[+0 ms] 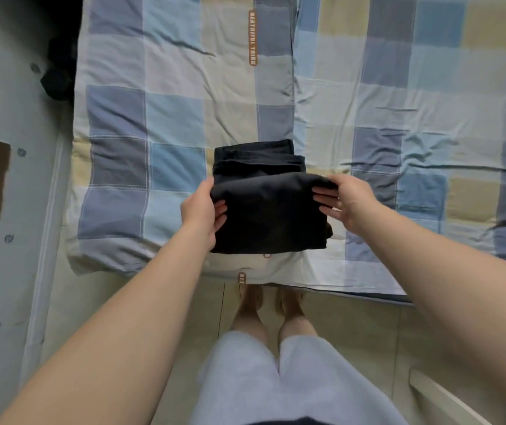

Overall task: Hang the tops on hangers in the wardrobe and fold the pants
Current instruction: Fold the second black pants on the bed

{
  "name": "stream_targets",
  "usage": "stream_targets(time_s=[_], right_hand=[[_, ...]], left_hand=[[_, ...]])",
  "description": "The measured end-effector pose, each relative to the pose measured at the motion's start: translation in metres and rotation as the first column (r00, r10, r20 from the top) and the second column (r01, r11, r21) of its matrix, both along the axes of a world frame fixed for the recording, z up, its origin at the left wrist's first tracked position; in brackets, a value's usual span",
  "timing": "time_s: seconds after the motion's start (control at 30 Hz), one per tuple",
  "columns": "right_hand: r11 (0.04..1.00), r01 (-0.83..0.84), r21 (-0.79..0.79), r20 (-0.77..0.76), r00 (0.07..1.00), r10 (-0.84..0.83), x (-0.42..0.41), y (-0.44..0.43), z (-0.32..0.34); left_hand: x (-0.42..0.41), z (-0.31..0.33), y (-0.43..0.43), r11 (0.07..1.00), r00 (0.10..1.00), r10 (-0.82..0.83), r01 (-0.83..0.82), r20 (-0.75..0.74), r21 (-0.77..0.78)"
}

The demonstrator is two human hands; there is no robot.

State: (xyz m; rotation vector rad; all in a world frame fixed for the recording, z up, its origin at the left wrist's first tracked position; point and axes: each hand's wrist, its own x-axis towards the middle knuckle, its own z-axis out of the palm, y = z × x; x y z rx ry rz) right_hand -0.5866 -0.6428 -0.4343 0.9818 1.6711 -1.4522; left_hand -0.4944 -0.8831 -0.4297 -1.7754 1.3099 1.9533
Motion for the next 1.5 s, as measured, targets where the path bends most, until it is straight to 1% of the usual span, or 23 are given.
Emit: stream_targets(time_s=[0.13, 0.23, 0.33, 0.37, 0.4, 0.43, 0.47, 0.5, 0.53, 0.57, 0.6, 0.67, 0.77, 0.83, 0.9, 0.93, 0.97, 1.03, 1.1, 1.2, 1.33, 1.4, 1.5], right_hand=[[0.992, -0.126, -0.003, -0.079, 0.989, 0.125, -0.039, -0.018, -0.037], [0.978, -0.207, -0.027, -0.163, 0.966, 0.200, -0.056, -0.036, -0.071], [0.931, -0.357, -0.070, -0.220, 0.916, 0.335, -0.058, -0.048, -0.112], [0.904, -0.423, -0.067, -0.212, 0.891, 0.401, -0.053, -0.049, -0.120], [0.870, -0.491, -0.039, -0.192, 0.858, 0.476, -0.050, -0.050, -0.133], [0.808, -0.589, 0.036, -0.167, 0.793, 0.586, -0.048, -0.051, -0.148], [0.694, -0.704, 0.151, -0.126, 0.683, 0.720, -0.043, -0.051, -0.163], [0.531, -0.802, 0.273, -0.068, 0.535, 0.842, -0.036, -0.051, -0.178], [0.379, -0.851, 0.364, -0.024, 0.399, 0.917, -0.029, -0.050, -0.191], [0.283, -0.866, 0.412, -0.009, 0.307, 0.952, -0.022, -0.050, -0.201], [0.238, -0.870, 0.431, -0.015, 0.257, 0.966, -0.017, -0.049, -0.210], [0.212, -0.879, 0.427, -0.027, 0.222, 0.975, -0.013, -0.046, -0.223], [0.221, -0.874, 0.432, -0.050, 0.221, 0.974, -0.017, -0.041, -0.223], [0.279, -0.771, 0.573, -0.154, 0.233, 0.960, -0.017, -0.034, -0.213], [0.344, -0.616, 0.708, -0.223, 0.267, 0.938, -0.017, -0.022, -0.209], [0.380, -0.591, 0.712, -0.224, 0.323, 0.920, -0.018, -0.015, -0.209], [0.447, -0.612, 0.652, -0.218, 0.414, 0.884, -0.020, -0.008, -0.210], [0.664, -0.656, 0.358, -0.200, 0.641, 0.741, -0.024, 0.000, -0.215], [0.788, -0.603, 0.125, -0.151, 0.774, 0.615, -0.023, 0.004, -0.221], [0.870, -0.492, 0.026, -0.128, 0.862, 0.491, -0.023, 0.002, -0.230], [0.934, -0.350, -0.068, -0.095, 0.934, 0.344, -0.021, -0.001, -0.223], [0.954, -0.291, -0.077, -0.049, 0.956, 0.288, -0.018, 0.001, -0.214], [0.956, -0.292, -0.014, -0.016, 0.956, 0.292, -0.015, 0.008, -0.194]], left_hand=[[-0.048, -0.031, -0.013, 0.993, 0.991, -0.112, 0.109, -0.071, -0.045], [-0.073, -0.065, -0.016, 0.962, 0.965, -0.227, 0.201, -0.129, -0.187], [-0.079, -0.105, -0.013, 0.888, 0.891, -0.405, 0.329, -0.206, -0.322], [-0.074, -0.116, -0.012, 0.808, 0.835, -0.529, 0.439, -0.154, -0.393], [-0.070, -0.132, -0.012, 0.670, 0.740, -0.672, 0.582, -0.042, -0.460], [-0.066, -0.149, -0.011, 0.470, 0.601, -0.790, 0.719, 0.120, -0.512], [-0.060, -0.164, -0.011, 0.247, 0.447, -0.848, 0.809, 0.285, -0.533], [-0.054, -0.178, -0.009, 0.056, 0.313, -0.857, 0.847, 0.410, -0.528], [-0.049, -0.191, -0.008, -0.063, 0.225, -0.848, 0.857, 0.480, -0.512], [-0.045, -0.201, -0.006, -0.115, 0.177, -0.843, 0.862, 0.508, -0.493], [-0.043, -0.211, -0.006, -0.127, 0.160, -0.845, 0.868, 0.511, -0.480], [-0.042, -0.223, -0.007, -0.142, 0.140, -0.843, 0.874, 0.520, -0.465], [-0.042, -0.223, -0.006, -0.123, 0.205, -0.830, 0.840, 0.519, -0.529], [-0.039, -0.216, -0.001, -0.050, 0.350, -0.771, 0.799, 0.531, -0.599], [-0.040, -0.209, 0.002, 0.157, 0.531, -0.658, 0.790, 0.533, -0.593], [-0.042, -0.207, 0.002, 0.273, 0.589, -0.604, 0.786, 0.538, -0.554], [-0.043, -0.206, 0.001, 0.349, 0.612, -0.571, 0.784, 0.547, -0.513], [-0.048, -0.208, -0.002, 0.437, 0.636, -0.557, 0.771, 0.534, -0.463], [-0.055, -0.211, -0.011, 0.560, 0.705, -0.514, 0.707, 0.489, -0.431], [-0.064, -0.214, -0.028, 0.687, 0.723, -0.494, 0.665, 0.482, -0.294], [-0.066, -0.205, -0.040, 0.746, 0.768, -0.560, 0.630, 0.309, -0.216], [-0.067, -0.196, -0.040, 0.789, 0.797, -0.562, 0.597, 0.219, -0.147], [-0.065, -0.178, -0.036, 0.828, 0.804, -0.559, 0.553, 0.201, 0.088]])
